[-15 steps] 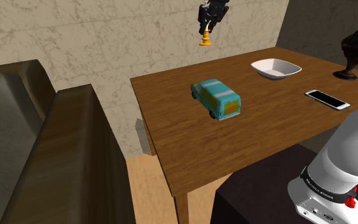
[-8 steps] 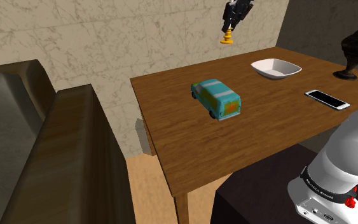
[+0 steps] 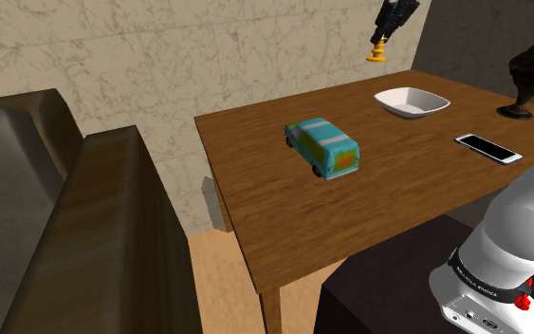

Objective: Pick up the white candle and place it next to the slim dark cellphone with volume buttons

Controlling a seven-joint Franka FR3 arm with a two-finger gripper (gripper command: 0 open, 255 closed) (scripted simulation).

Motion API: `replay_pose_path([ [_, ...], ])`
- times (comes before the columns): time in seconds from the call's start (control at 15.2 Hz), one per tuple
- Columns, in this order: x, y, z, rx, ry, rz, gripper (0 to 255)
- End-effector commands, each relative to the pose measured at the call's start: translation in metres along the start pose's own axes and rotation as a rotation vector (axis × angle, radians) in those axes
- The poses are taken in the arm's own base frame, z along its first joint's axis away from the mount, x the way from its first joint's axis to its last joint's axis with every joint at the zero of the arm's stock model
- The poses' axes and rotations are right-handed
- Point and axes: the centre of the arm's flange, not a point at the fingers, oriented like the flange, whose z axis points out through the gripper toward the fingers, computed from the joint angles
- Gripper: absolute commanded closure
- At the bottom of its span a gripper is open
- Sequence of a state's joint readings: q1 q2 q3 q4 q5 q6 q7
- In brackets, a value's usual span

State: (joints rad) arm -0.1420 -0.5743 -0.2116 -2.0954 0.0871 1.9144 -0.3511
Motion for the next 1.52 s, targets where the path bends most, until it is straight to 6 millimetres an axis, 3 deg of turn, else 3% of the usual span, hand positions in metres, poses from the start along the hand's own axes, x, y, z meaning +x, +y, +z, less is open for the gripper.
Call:
replay_pose_path([
  [0.0, -0.013, 0.022, -0.006, 0.001, 0.0, -0.001, 255],
  [1.45, -0.167, 0.253, -0.093, 0.001, 0.0, -0.001, 255],
])
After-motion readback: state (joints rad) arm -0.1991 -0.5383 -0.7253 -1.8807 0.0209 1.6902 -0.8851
